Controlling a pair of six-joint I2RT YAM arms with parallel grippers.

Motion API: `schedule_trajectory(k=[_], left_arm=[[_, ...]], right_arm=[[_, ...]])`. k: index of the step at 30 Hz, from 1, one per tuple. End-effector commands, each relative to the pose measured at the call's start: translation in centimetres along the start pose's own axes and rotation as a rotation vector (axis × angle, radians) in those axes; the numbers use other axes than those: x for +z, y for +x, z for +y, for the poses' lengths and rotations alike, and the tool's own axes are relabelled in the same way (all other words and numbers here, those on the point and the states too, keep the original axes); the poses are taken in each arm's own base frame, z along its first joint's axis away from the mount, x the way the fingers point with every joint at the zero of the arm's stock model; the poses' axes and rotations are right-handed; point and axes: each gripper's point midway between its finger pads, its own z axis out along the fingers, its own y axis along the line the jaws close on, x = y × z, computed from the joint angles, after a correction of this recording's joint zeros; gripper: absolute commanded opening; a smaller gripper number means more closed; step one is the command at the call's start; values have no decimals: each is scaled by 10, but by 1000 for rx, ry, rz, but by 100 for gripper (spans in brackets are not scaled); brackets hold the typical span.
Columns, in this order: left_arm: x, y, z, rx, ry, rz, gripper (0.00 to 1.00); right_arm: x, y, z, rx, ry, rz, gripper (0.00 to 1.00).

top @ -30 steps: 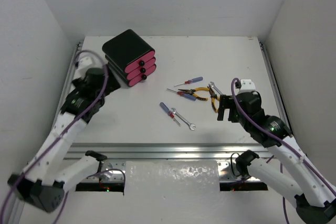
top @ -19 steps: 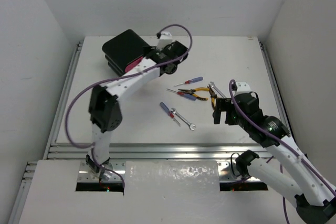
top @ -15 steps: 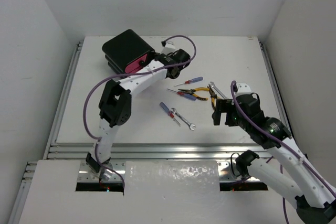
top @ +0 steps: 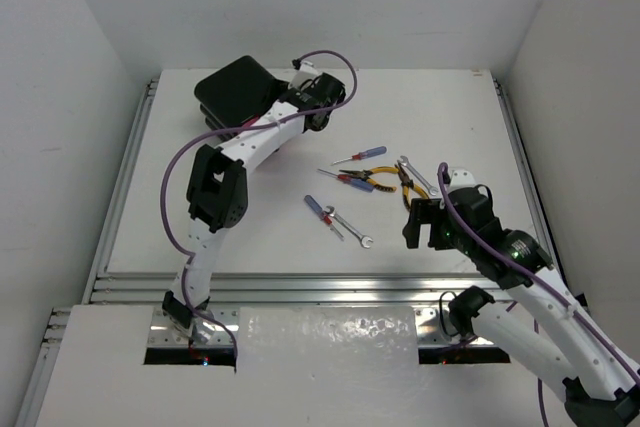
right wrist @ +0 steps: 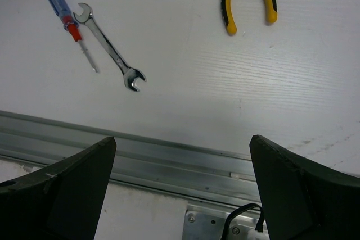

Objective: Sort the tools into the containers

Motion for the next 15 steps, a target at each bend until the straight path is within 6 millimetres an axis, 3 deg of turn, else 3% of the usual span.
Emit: schedule_trajectory(k=[1,7,15], left_arm=[[4,-8,-6,-45,35,-9,65],[-5,-7,-11,-50,57,-18,64],[-31,-15,-8,-72,28,-66,67]], right_arm=[[0,-4,3,13,-11,-12,99],[4,-5,6,12,-21,-9,99],[7,-3,9,14,-34,-1,99]])
